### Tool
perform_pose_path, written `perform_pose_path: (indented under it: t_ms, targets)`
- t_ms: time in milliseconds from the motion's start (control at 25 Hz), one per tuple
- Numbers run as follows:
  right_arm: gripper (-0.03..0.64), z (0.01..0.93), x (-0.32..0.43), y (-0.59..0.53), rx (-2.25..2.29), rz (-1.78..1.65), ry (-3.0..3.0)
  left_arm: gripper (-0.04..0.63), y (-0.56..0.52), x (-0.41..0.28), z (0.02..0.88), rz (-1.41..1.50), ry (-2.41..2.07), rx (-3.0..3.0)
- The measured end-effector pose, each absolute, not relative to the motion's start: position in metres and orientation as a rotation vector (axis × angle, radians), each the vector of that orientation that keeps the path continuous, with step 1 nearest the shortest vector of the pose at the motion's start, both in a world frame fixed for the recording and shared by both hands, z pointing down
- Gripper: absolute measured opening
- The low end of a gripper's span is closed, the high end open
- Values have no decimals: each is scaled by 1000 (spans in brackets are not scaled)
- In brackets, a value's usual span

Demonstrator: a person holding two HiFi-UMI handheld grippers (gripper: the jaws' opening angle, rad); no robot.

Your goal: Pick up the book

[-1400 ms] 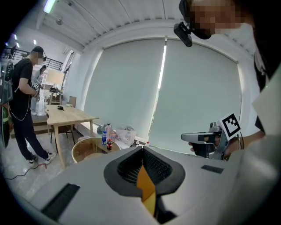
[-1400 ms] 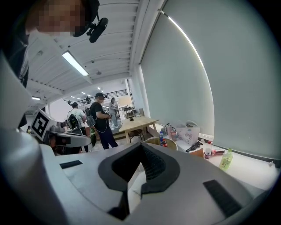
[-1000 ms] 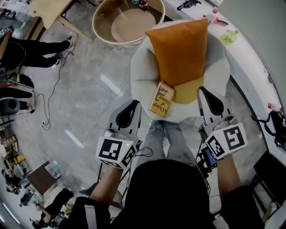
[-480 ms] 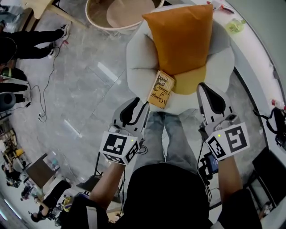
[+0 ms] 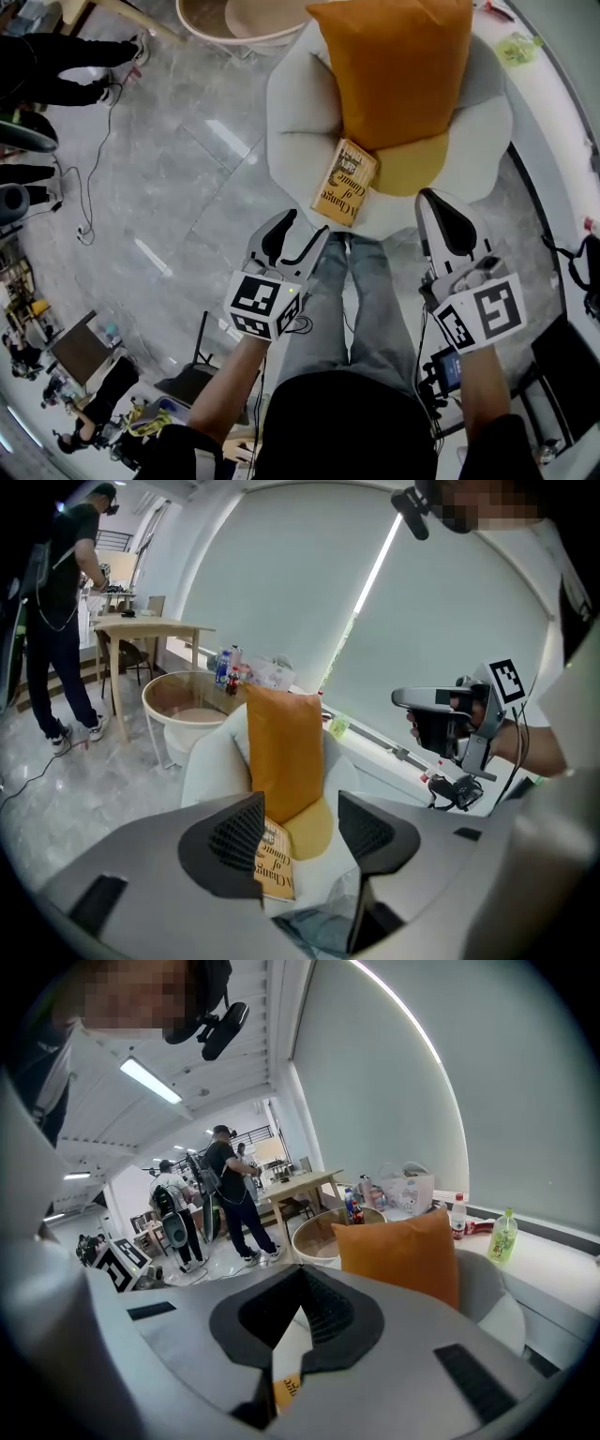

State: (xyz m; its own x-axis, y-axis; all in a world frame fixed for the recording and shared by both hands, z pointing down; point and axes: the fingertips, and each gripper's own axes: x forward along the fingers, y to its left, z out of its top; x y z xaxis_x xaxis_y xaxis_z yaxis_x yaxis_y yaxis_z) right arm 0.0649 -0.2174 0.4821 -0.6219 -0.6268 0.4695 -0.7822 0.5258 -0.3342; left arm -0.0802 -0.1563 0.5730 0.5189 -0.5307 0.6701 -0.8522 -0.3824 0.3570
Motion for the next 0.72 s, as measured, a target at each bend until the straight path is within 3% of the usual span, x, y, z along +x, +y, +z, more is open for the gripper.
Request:
perform_pose_path:
  t_ms: [720]
  targets:
    - [11,562,41,-200,1116,846,-2434,304,-136,-90,672,704,-1081,1982]
